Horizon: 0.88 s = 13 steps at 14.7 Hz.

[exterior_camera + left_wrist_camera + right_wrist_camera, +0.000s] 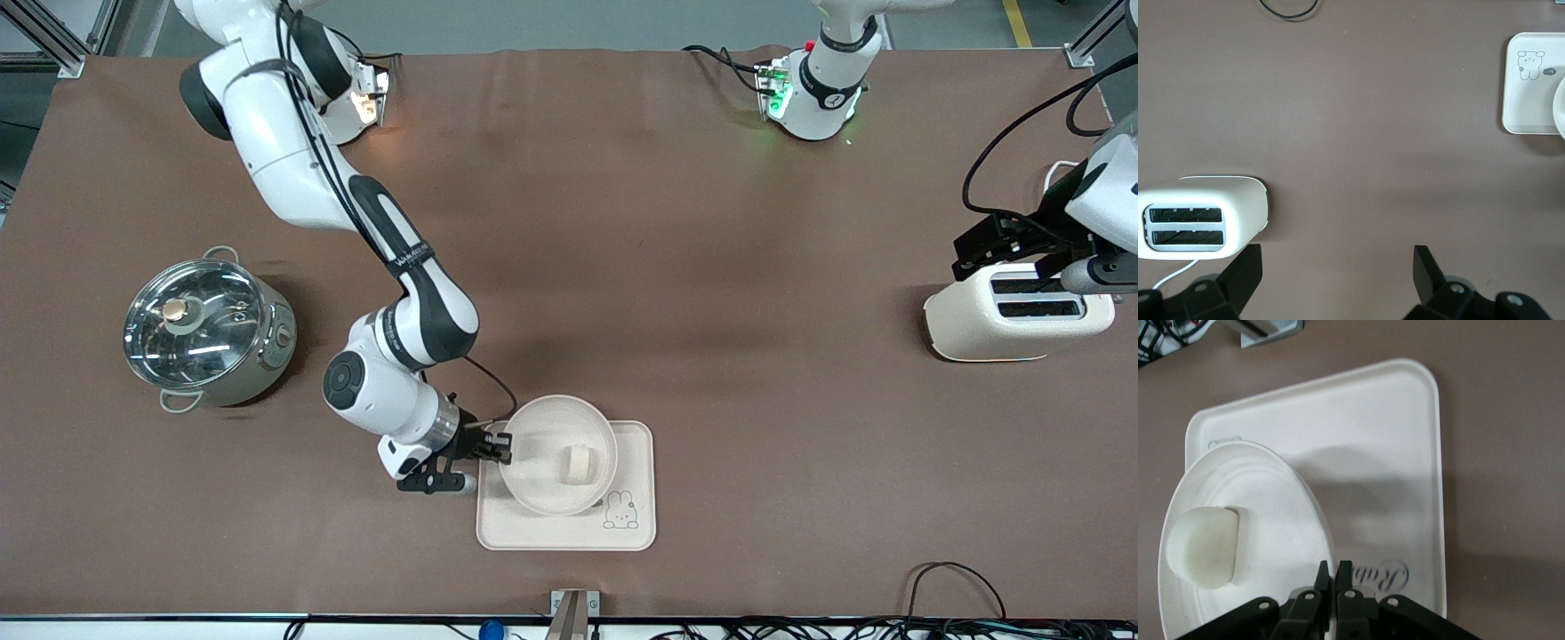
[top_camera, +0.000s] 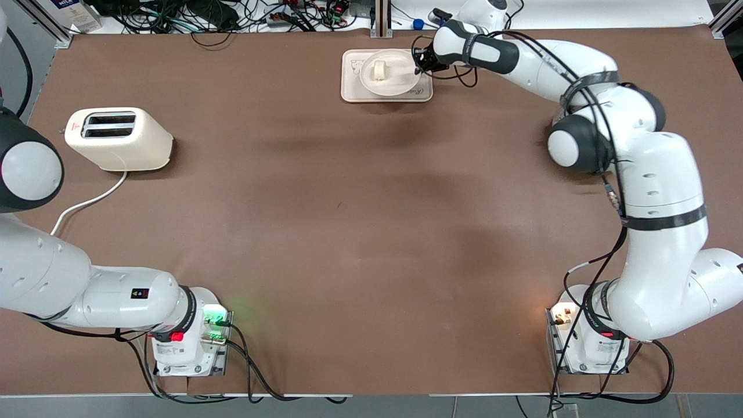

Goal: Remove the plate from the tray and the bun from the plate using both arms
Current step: 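Lift the plate with the bun off the tray and set it beside the tray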

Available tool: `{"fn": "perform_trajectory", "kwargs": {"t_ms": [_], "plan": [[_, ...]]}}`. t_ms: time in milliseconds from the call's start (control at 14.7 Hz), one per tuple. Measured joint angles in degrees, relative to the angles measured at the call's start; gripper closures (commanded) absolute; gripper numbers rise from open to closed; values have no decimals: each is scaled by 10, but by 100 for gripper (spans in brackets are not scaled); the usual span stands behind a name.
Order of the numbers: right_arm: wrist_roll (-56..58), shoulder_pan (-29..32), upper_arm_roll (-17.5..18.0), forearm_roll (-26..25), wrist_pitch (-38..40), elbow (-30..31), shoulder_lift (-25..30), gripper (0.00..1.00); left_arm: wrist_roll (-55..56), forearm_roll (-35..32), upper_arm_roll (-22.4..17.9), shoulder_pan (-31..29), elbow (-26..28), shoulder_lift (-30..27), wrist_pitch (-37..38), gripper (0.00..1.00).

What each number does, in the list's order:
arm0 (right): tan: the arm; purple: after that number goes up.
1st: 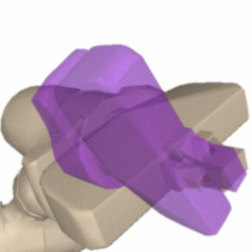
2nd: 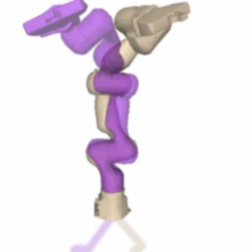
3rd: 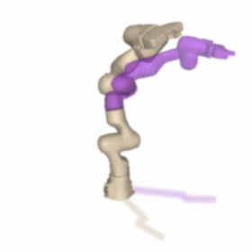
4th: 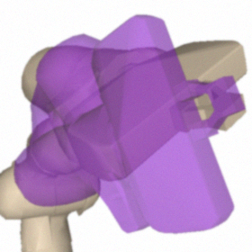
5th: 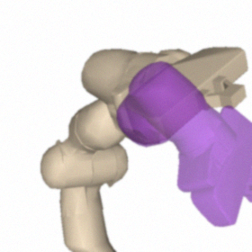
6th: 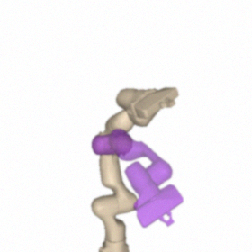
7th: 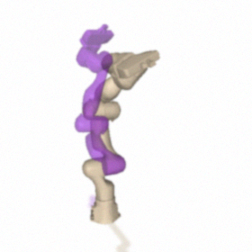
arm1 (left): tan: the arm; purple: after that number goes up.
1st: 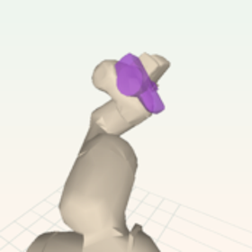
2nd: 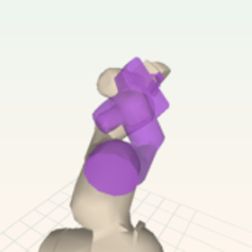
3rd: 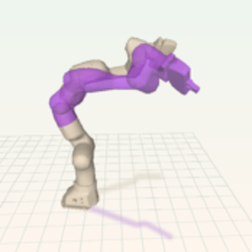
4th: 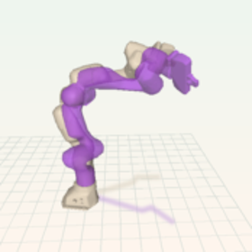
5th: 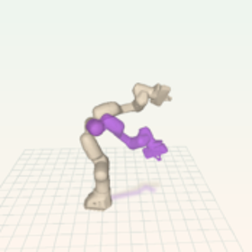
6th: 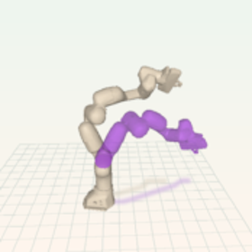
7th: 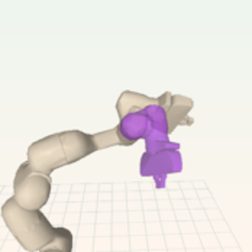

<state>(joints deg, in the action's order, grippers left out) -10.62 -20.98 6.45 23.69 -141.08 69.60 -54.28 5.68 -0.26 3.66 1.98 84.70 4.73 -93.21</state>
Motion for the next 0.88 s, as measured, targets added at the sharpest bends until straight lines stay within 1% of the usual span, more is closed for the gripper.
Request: {"fn": "perform_trajectory", "kwargs": {"t_ms": [204,408,476,612,680,748,816,884], "plan": [[4,-7,18,0,-46,140,78,100,0,0,0,0,0,0,0,0],[4,-23,38,0,-138,292,147,100,0,0,0,0,0,0,0,0],[4,-26,45,0,-167,334,163,100,0,0,0,0,0,0,0,0],[4,-29,57,0,-218,397,180,100,0,0,0,0,0,0,0,0],[4,-29,62,0,-239,419,183,86,0,0,0,0,0,0,0,0],[3,-29,65,0,-254,432,184,36,0,0,0,0,0,0,0,0],[1,-29,65,1,-257,437,184,10,0,0,0,0,0,0,0,0],[-1,-27,64,5,-257,439,184,0,0,0,0,0,0,0,0,0]]}}
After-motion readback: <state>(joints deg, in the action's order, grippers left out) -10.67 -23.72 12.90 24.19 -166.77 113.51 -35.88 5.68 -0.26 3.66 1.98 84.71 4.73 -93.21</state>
